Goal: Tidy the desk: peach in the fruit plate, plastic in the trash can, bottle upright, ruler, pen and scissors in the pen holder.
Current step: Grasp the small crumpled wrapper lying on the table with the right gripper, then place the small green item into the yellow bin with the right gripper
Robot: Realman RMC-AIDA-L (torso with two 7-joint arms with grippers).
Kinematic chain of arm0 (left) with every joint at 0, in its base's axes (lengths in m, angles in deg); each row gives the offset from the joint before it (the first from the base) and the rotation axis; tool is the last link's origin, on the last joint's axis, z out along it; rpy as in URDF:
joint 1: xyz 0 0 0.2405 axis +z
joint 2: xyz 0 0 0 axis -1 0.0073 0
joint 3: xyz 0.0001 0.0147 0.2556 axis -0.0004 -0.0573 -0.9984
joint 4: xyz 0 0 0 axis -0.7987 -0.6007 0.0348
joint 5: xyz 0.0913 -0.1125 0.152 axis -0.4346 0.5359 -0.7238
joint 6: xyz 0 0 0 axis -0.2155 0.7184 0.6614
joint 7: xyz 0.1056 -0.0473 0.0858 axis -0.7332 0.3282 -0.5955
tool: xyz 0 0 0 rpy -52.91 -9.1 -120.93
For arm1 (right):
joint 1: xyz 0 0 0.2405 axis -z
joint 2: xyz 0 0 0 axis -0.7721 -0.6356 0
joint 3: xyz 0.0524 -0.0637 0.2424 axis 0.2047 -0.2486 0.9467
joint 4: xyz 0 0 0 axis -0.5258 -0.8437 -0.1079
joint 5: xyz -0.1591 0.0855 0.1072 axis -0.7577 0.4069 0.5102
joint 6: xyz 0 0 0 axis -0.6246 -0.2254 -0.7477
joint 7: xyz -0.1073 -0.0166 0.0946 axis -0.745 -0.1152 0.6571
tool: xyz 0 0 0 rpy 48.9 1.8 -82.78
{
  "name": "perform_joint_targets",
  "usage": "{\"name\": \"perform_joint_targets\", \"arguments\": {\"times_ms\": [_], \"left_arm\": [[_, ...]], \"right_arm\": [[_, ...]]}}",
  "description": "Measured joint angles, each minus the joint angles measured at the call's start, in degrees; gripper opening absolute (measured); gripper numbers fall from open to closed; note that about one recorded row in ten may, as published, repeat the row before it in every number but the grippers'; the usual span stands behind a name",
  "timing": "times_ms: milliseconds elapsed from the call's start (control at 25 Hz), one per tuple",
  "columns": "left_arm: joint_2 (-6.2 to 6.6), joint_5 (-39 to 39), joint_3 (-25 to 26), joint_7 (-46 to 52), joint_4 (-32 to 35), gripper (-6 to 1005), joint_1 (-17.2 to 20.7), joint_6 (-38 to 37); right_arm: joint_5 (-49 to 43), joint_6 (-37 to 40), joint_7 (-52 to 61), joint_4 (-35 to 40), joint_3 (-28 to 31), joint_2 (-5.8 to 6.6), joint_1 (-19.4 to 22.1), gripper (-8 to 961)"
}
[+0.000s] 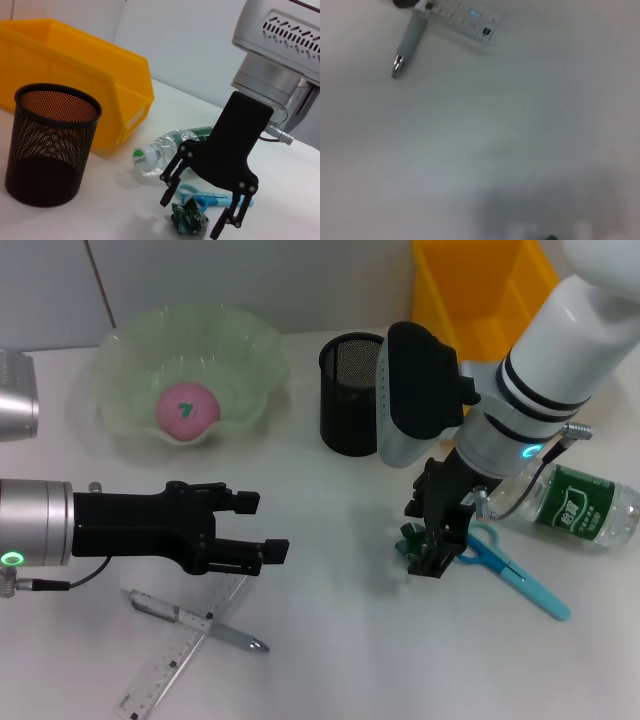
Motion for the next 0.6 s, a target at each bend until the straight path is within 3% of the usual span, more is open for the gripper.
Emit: {"name": "perform_joint_targets", "arguments": {"times_ms": [200, 600], "left_arm": [[0.04, 0.0, 0.0, 0.1, 0.0, 867, -0.1, 0.0], [0.04, 0.1, 0.1, 0.1, 0.0, 867, -0.2, 0.0]], "right_arm": [[0.0, -0.2, -1.3, -0.4, -0.6, 0.00, 0.3, 753], [0.5, 0.3, -1.1, 1.7, 0.2, -0.04, 0.9, 537]]}}
